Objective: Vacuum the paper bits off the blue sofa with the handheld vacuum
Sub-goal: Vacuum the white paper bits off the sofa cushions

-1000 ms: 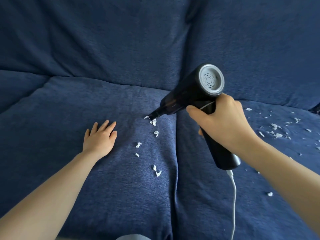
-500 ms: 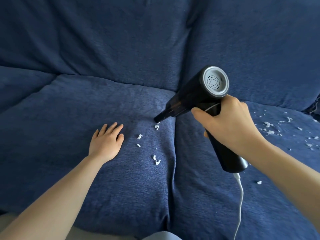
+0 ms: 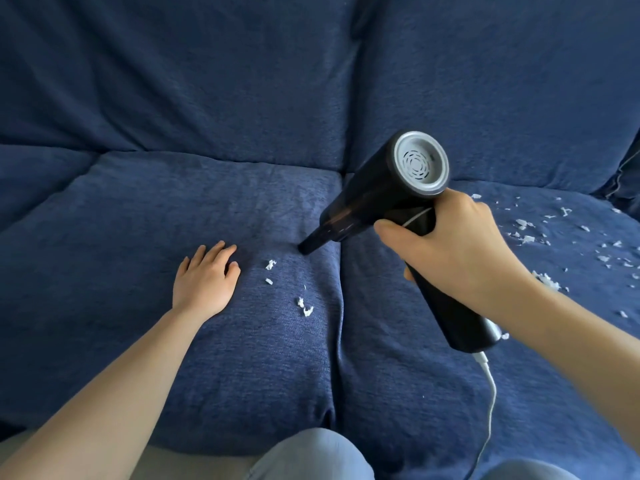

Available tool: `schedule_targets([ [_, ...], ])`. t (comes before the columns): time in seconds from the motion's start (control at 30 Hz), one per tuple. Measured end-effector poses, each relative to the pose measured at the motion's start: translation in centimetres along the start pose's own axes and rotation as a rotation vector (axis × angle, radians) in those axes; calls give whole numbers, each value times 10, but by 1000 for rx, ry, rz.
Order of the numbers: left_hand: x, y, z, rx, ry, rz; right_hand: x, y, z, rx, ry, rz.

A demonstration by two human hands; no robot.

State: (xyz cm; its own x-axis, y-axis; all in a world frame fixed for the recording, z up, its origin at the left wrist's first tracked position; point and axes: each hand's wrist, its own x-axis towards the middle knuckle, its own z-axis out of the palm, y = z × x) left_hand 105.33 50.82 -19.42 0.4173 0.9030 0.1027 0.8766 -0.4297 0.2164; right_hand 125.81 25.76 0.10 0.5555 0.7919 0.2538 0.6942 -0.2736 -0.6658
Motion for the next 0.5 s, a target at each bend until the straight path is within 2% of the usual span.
schedule_targets([
  [0.1,1,2,-1,-10,-13,-25,-6,2,0,-31,25,-12],
  [0.27,-5,12,-2,-17,-31,-49,-14,-3,-6,102,-25,-29],
  [0.5,-16,14,-1,-13,-19,-30,-20,-7,1,40,-57,-71],
])
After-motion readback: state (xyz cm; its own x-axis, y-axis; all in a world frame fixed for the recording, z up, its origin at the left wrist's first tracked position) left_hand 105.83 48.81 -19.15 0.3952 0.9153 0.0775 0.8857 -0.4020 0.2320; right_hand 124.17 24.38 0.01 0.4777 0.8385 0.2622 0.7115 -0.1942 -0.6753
